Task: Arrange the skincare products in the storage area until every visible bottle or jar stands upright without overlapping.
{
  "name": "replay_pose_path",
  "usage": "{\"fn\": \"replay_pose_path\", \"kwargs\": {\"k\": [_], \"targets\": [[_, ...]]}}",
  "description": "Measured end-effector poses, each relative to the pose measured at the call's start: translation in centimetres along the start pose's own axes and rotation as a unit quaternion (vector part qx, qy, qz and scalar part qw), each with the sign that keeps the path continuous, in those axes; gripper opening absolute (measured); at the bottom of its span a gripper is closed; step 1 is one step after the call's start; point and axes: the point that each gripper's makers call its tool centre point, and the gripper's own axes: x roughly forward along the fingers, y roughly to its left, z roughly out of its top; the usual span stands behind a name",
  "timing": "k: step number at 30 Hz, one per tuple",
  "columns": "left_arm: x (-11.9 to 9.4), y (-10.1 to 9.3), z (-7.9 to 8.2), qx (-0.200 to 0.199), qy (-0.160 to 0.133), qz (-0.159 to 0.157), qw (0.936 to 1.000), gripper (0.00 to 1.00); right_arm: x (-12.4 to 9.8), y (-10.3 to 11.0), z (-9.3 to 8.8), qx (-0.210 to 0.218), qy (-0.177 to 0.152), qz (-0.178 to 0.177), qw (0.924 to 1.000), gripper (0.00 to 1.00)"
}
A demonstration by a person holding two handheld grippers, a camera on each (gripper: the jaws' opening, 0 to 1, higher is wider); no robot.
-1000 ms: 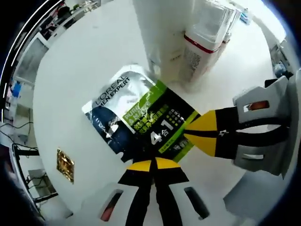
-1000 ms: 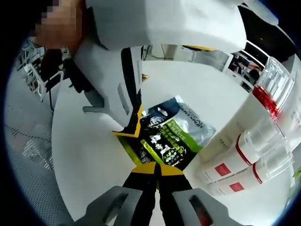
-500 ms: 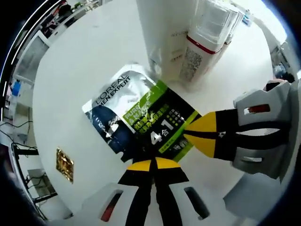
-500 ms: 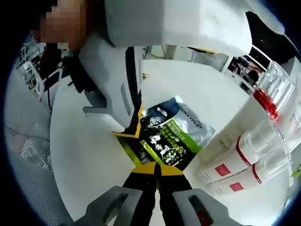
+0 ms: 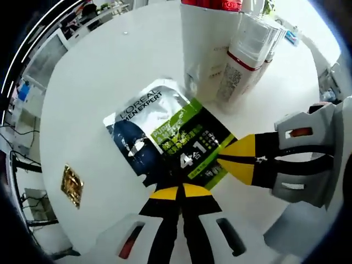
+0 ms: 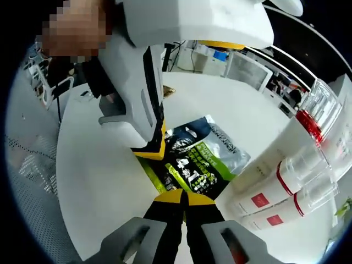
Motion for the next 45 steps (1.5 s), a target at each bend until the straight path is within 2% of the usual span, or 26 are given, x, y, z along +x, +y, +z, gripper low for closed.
{"fn": "replay_pose_path", "kwargs": {"k": [2, 3, 5, 7, 9, 11, 13, 15, 20, 24, 26, 28, 30, 32, 34, 38, 41, 43, 45], "targets": [[-0.1, 0.3, 0.0, 0.008, -0.006, 0.003, 0.9999, 0.05, 0.0, -0.1, 0.0, 0.004, -0.001, 0.0, 1.0, 0.0], [-0.1, 0.9, 0.1, 0.001, -0.01, 0.015, 0.9998, 0.09, 0.0, -0.1, 0.0, 0.006, -0.002, 0.0, 1.0, 0.0], [-0.8, 1.3, 0.2, -0.011, -0.007, 0.014, 0.9998, 0.18, 0.0, -0.2, 0.0, 0.008, -0.004, 0.002, 1.0, 0.0], [-1.9, 1.5, 2.1, -0.045, -0.067, 0.001, 0.9967, 0.2, 0.0, -0.2, 0.0, 0.008, -0.006, 0.005, 0.9999, 0.0], [-3.7, 2.7, 3.6, -0.089, -0.118, -0.004, 0.989, 0.22, 0.0, -0.2, 0.0, 0.014, -0.007, 0.008, 0.9999, 0.0], [-5.3, 4.5, 4.8, -0.086, -0.171, 0.008, 0.9815, 0.3, 0.0, -0.2, 0.0, 0.016, -0.008, 0.01, 0.9998, 0.0], [-6.6, 6.5, 5.0, -0.069, -0.206, 0.025, 0.9759, 0.39, 0.0, -0.2, 0.0, 0.013, -0.011, 0.013, 0.9998, 0.0], [-7.3, 8.2, 4.5, -0.063, -0.218, 0.039, 0.9732, 0.41, 0.0, -0.1, 0.0, 0.011, -0.013, 0.015, 0.9997, 0.0], [-7.8, 13.2, 1.8, -0.098, -0.219, 0.065, 0.9687, 0.42, 0.1, -0.2, 0.0, 0.022, -0.012, 0.023, 0.9994, 0.0], [-7.4, 16.0, -0.2, -0.091, -0.202, 0.083, 0.9716, 0.44, 0.1, -0.2, 0.0, 0.022, -0.013, 0.027, 0.9993, 0.0], [-6.7, 16.8, -0.8, -0.076, -0.192, 0.076, 0.9755, 0.46, 0.1, -0.2, 0.0, 0.025, -0.013, 0.027, 0.9993, 0.0], [-6.0, 17.0, -1.3, -0.072, -0.178, 0.058, 0.9796, 0.5, 0.2, -0.2, 0.1, 0.028, -0.012, 0.028, 0.9991, 0.0], [-5.2, 17.3, -1.6, -0.047, -0.161, 0.045, 0.9848, 0.53, 0.1, -0.2, 0.1, 0.034, -0.012, 0.029, 0.9989, 0.0], [-4.6, 17.7, -1.9, -0.017, -0.139, 0.044, 0.9891, 0.54, 0.1, -0.2, 0.0, 0.036, -0.013, 0.032, 0.9988, 0.0], [-4.1, 17.8, -1.8, 0.009, -0.126, 0.039, 0.9912, 0.56, 0.1, -0.2, 0.0, 0.035, -0.014, 0.032, 0.9987, 0.0], [-3.0, 17.9, -1.8, 0.034, -0.095, 0.016, 0.9947, 0.56, 0.1, -0.1, 0.0, 0.03, -0.015, 0.031, 0.9989, 0.0], [-2.3, 17.7, -1.6, 0.044, -0.084, -0.002, 0.9955, 0.57, 0.1, -0.1, 0.0, 0.03, -0.015, 0.031, 0.9989, 0.0], [-1.9, 17.9, -1.7, 0.053, -0.075, -0.003, 0.9957, 0.57, 0.1, -0.1, 0.0, 0.031, -0.015, 0.032, 0.9989, 0.0], [-1.3, 17.9, -2.0, 0.044, -0.063, -0.019, 0.9969, 0.59, 0.1, -0.1, 0.0, 0.032, -0.016, 0.032, 0.9989, 0.0]]}}
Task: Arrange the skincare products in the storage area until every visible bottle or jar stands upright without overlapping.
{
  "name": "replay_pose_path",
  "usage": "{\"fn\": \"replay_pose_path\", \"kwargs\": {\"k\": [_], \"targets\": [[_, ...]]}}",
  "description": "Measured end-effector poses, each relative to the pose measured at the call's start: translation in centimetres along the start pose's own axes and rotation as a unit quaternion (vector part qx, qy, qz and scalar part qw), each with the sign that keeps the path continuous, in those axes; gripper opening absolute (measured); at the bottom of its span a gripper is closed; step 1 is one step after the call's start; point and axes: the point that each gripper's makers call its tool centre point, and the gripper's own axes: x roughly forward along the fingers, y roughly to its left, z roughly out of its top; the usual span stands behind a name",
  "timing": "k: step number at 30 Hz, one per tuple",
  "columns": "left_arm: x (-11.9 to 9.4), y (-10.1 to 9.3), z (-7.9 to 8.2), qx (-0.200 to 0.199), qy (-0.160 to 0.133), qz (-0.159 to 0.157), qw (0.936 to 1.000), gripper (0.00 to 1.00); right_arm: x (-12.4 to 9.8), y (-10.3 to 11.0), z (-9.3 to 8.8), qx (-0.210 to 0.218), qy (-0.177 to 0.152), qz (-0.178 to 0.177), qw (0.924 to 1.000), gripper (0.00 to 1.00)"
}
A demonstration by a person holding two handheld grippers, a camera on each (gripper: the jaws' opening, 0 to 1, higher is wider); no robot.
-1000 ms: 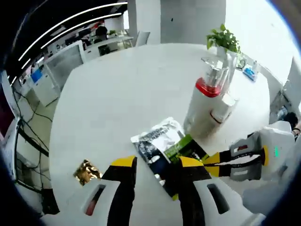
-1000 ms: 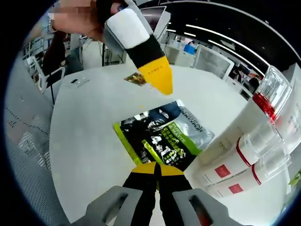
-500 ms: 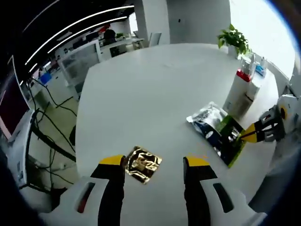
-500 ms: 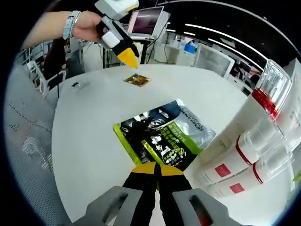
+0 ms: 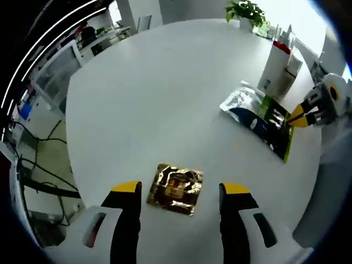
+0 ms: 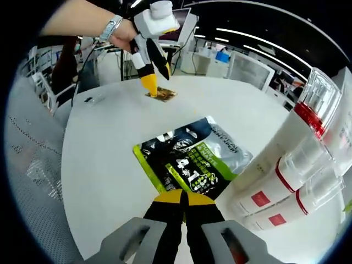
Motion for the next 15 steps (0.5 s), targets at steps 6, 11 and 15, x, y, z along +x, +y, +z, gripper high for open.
{"fn": "replay_pose_path", "kwargs": {"k": [6, 11, 15], "targets": [[0.6, 0.5, -0.7, -0.032, 0.007, -0.02, 0.9993, 0.61, 0.0, 0.0, 0.0, 0.001, 0.0, 0.001, 1.0, 0.0], [1.1, 0.1, -1.2, -0.048, 0.016, -0.041, 0.9979, 0.61, 0.0, -0.1, 0.0, 0.008, -0.001, 0.003, 1.0, 0.0], [1.3, 0.7, -1.4, -0.033, 0.019, -0.028, 0.9989, 0.53, 0.0, -0.1, 0.0, 0.01, -0.001, 0.004, 0.9999, 0.0]]}}
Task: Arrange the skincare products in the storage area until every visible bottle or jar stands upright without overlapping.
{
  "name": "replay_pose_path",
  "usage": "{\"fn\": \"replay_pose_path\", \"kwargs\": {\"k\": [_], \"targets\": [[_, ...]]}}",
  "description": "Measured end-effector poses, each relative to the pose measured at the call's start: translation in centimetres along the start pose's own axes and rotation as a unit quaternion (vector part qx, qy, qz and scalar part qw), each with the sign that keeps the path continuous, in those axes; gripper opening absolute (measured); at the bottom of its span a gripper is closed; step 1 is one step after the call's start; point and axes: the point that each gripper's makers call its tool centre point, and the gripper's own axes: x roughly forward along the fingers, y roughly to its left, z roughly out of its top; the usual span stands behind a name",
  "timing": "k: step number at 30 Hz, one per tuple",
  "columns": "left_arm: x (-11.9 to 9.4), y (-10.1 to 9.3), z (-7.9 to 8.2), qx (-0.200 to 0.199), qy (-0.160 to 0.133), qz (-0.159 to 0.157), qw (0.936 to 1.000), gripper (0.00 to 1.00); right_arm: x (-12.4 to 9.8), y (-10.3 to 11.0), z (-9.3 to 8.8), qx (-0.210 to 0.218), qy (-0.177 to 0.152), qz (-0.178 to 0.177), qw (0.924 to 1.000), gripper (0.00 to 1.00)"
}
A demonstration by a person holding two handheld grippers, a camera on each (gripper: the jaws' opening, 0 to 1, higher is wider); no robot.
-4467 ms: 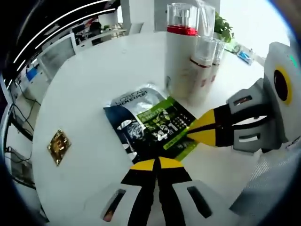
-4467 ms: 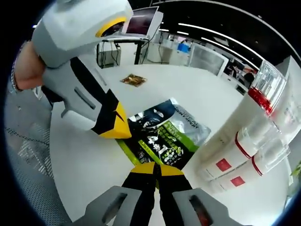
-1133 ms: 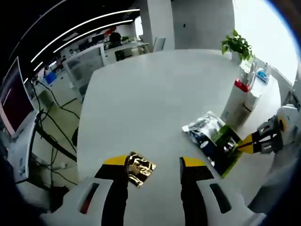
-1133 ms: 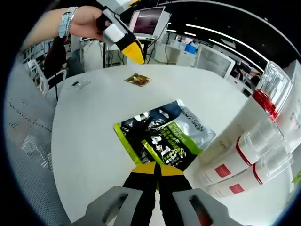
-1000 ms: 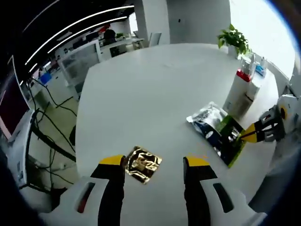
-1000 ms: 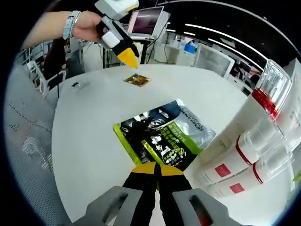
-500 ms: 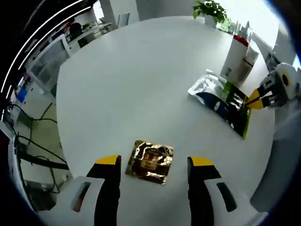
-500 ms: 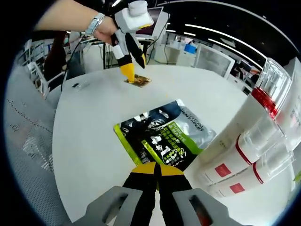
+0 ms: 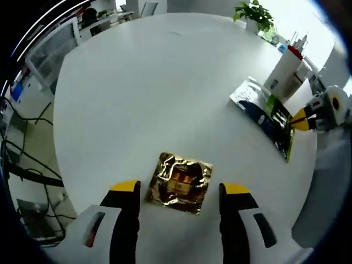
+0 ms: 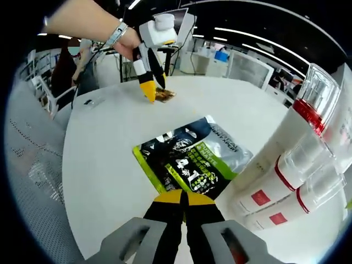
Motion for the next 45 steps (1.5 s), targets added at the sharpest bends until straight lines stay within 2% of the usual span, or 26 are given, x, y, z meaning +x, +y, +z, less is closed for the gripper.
{"fn": "replay_pose_path", "kwargs": {"k": [4, 9, 11, 13, 17, 21, 23, 25, 29, 30, 33, 34, 36, 38, 39, 41, 43, 44, 45], "targets": [[-0.2, -0.4, 0.0, -0.002, -0.003, 0.005, 1.0, 0.5, 0.0, 0.0, 0.0, 0.0, 0.0, 0.0, 1.0, 0.0], [-0.3, -1.0, 0.1, 0.022, -0.007, 0.007, 0.9997, 0.42, 0.0, 0.0, 0.0, 0.001, 0.0, 0.0, 1.0, 0.0], [-0.3, -0.8, -0.2, -0.017, 0.0, 0.015, 0.9997, 0.41, 0.0, 0.1, 0.0, -0.003, -0.001, -0.001, 1.0, 0.0], [-0.4, -0.7, -0.2, -0.008, -0.004, 0.019, 0.9998, 0.41, 0.0, 0.1, 0.0, -0.017, -0.003, -0.003, 0.9998, 0.0], [-0.6, -0.7, -0.5, -0.029, 0.001, 0.03, 0.9991, 0.4, 0.0, 0.2, 0.1, -0.053, -0.004, -0.005, 0.9986, 0.0], [-1.5, -0.2, 0.5, -0.062, -0.033, 0.045, 0.9965, 0.38, -0.2, 0.0, 0.1, -0.062, 0.003, -0.013, 0.998, 0.0], [-2.2, -0.4, 0.8, -0.069, -0.047, 0.04, 0.9957, 0.38, -0.4, -0.2, 0.3, -0.063, 0.004, -0.019, 0.9978, 0.08], [-2.7, -0.5, 1.0, -0.07, -0.059, 0.043, 0.9948, 0.38, -0.3, 0.0, 0.4, -0.048, 0.001, -0.01, 0.9988, 0.11], [-3.5, -0.5, 0.4, -0.073, -0.064, 0.055, 0.9938, 0.38, -0.4, 0.3, 0.2, -0.042, 0.008, -0.005, 0.9991, 0.07], [-3.8, -0.6, 0.6, -0.071, -0.073, 0.057, 0.9931, 0.38, -0.4, 0.3, 0.3, -0.044, 0.007, -0.005, 0.999, 0.07], [-4.9, -1.7, 1.7, -0.065, -0.12, 0.054, 0.9891, 0.38, -0.8, 0.2, 1.0, -0.033, -0.011, 0.001, 0.9994, 0.07], [-5.3, -1.9, 1.6, -0.065, -0.125, 0.055, 0.9885, 0.38, -1.0, 0.2, 1.4, -0.025, -0.02, 0.002, 0.9995, 0.07], [-6.2, -2.6, 2.3, -0.066, -0.157, 0.057, 0.9838, 0.38, -1.4, 0.1, 2.7, 0.003, -0.053, 0.008, 0.9986, 0.06], [-7.2, -3.6, 2.8, -0.072, -0.187, 0.052, 0.9783, 0.38, -2.2, 0.1, 4.5, 0.045, -0.094, 0.022, 0.9943, 0.06], [-7.9, -4.2, 3.2, -0.077, -0.208, 0.049, 0.9738, 0.38, -2.8, 0.3, 5.5, 0.073, -0.115, 0.039, 0.99, 0.05], [-8.8, -5.3, 3.7, -0.077, -0.234, 0.043, 0.9682, 0.39, -3.7, 0.4, 6.9, 0.118, -0.145, 0.061, 0.9805, 0.04], [-10.0, -6.6, 4.3, -0.07, -0.264, 0.048, 0.9607, 0.39, -5.1, 0.7, 8.8, 0.186, -0.182, 0.099, 0.9604, 0.05], [-10.7, -7.5, 4.7, -0.061, -0.279, 0.051, 0.957, 0.39, -6.0, 0.8, 10.0, 0.218, -0.205, 0.12, 0.9466, 0.07], [-10.9, -7.8, 4.8, -0.059, -0.285, 0.051, 0.9552, 0.39, -6.3, 0.8, 10.4, 0.228, -0.214, 0.126, 0.9414, 0.08]]}}
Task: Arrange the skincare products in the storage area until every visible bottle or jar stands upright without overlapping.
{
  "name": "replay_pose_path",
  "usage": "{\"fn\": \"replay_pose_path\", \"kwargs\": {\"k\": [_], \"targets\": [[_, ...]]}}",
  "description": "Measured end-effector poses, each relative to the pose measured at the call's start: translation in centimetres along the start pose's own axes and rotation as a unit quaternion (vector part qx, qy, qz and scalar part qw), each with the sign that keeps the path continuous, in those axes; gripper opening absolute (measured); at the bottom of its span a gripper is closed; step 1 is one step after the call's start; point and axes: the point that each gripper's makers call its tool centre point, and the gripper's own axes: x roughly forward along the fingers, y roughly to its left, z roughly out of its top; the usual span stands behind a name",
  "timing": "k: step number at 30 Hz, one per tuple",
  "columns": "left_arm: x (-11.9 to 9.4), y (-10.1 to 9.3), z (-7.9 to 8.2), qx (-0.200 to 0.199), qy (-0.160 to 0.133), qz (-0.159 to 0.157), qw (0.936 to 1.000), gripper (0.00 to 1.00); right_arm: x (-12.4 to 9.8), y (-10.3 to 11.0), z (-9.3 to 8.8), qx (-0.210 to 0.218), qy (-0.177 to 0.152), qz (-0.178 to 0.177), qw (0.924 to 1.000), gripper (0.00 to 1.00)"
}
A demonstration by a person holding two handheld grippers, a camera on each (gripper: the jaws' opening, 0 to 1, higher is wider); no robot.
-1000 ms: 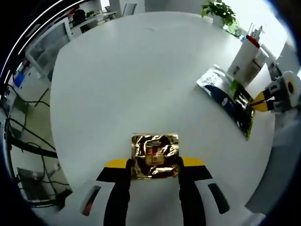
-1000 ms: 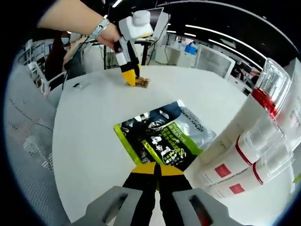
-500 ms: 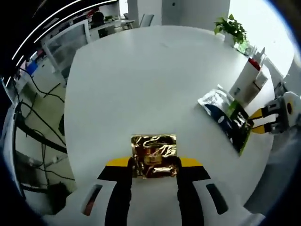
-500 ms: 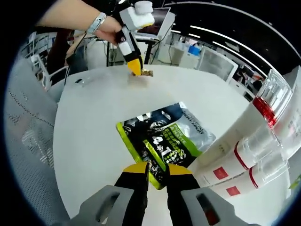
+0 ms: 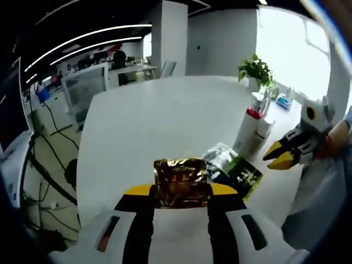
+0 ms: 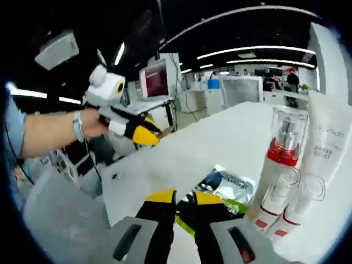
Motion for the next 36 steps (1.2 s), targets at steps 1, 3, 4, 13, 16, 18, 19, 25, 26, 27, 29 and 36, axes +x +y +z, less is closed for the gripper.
{"fn": "replay_pose_path", "kwargs": {"k": [1, 3, 4, 13, 16, 18, 19, 25, 26, 27, 29, 36], "targets": [[-0.4, -1.1, 0.8, -0.001, -0.023, -0.005, 0.9997, 0.39, -0.3, 0.7, 1.2, 0.03, -0.024, 0.015, 0.9991, 0.09], [-1.1, -3.0, 2.0, -0.007, -0.052, -0.017, 0.9985, 0.39, -0.7, 1.4, 2.7, 0.068, -0.05, 0.031, 0.996, 0.09], [-1.5, -4.0, 2.6, -0.009, -0.067, -0.021, 0.9975, 0.39, -1.0, 1.8, 3.2, 0.082, -0.058, 0.037, 0.9943, 0.09], [-3.4, -10.3, 4.7, -0.026, -0.142, -0.046, 0.9885, 0.4, -3.6, 3.7, 5.6, 0.171, -0.141, 0.085, 0.9715, 0.2], [-3.3, -11.5, 4.4, -0.023, -0.144, -0.051, 0.9881, 0.4, -3.6, 3.5, 4.8, 0.162, -0.126, 0.082, 0.9752, 0.21], [-3.3, -12.1, 4.0, -0.024, -0.143, -0.054, 0.988, 0.4, -3.3, 3.2, 4.2, 0.164, -0.113, 0.078, 0.9769, 0.2], [-3.3, -12.4, 4.0, -0.025, -0.146, -0.057, 0.9873, 0.4, -3.1, 3.1, 3.8, 0.168, -0.102, 0.081, 0.9771, 0.17], [-2.7, -12.6, 2.6, 0.0, -0.119, -0.049, 0.9917, 0.33, -2.9, 3.2, 2.9, 0.197, -0.078, 0.087, 0.9734, 0.0], [-2.7, -12.2, 2.3, 0.001, -0.115, -0.041, 0.9926, 0.31, -2.9, 3.1, 2.8, 0.193, -0.076, 0.085, 0.9744, 0.0], [-2.8, -12.2, 2.2, -0.004, -0.116, -0.047, 0.9921, 0.29, -2.9, 3.1, 2.7, 0.192, -0.069, 0.09, 0.9749, 0.0], [-2.9, -12.5, 2.3, -0.042, -0.125, -0.077, 0.9883, 0.32, -3.0, 3.2, 2.5, 0.193, -0.061, 0.092, 0.9749, 0.0], [-2.3, -12.6, 0.3, -0.122, -0.092, -0.123, 0.9804, 0.27, -3.0, 3.4, 2.0, 0.217, -0.041, 0.111, 0.9689, 0.0]]}}
